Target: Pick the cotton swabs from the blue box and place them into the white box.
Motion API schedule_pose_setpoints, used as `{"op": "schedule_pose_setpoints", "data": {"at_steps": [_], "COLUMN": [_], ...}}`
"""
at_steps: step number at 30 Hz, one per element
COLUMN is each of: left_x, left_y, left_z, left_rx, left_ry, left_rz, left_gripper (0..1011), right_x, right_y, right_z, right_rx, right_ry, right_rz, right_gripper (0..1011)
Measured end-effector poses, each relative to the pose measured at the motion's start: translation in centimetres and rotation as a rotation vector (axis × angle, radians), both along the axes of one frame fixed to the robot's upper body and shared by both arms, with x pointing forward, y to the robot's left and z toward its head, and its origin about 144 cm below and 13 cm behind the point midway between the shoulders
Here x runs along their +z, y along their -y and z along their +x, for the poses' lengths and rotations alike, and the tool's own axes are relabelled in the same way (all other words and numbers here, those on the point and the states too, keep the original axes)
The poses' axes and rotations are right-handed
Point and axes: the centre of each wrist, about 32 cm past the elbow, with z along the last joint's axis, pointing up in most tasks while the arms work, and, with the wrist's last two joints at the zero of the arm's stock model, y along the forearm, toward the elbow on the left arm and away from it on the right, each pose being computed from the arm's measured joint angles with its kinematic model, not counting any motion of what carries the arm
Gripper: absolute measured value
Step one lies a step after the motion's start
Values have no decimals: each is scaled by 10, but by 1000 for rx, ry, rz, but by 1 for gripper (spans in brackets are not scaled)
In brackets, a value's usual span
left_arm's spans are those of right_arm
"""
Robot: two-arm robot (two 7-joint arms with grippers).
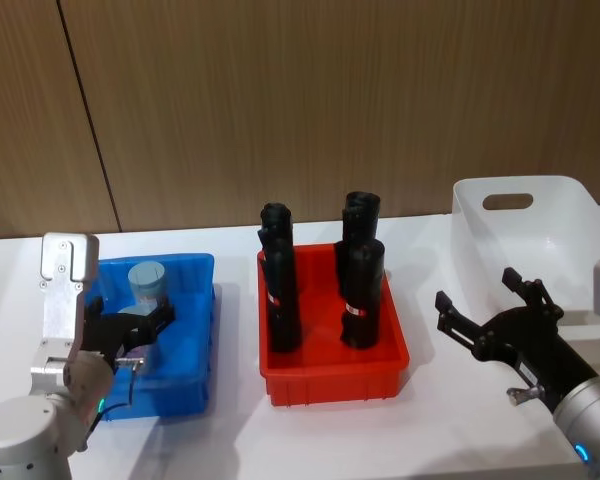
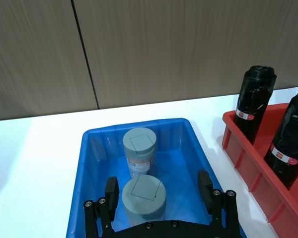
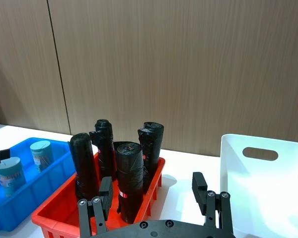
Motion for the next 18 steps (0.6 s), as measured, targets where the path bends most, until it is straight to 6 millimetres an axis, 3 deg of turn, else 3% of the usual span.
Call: {"op": "schedule_pose_setpoints", "data": {"at_steps": [18], "left_x": [-5], "left_y": [-15], "left_z": [25], "left_rx": [-40], "left_ry": [-52], "left_rz": [2], "left_gripper": [1004], "right_x": [0], "right_y": [0], "right_z": [0], "right_rx": [0], "right_ry": [0], "right_rz": [0], "right_gripper": [1002]}}
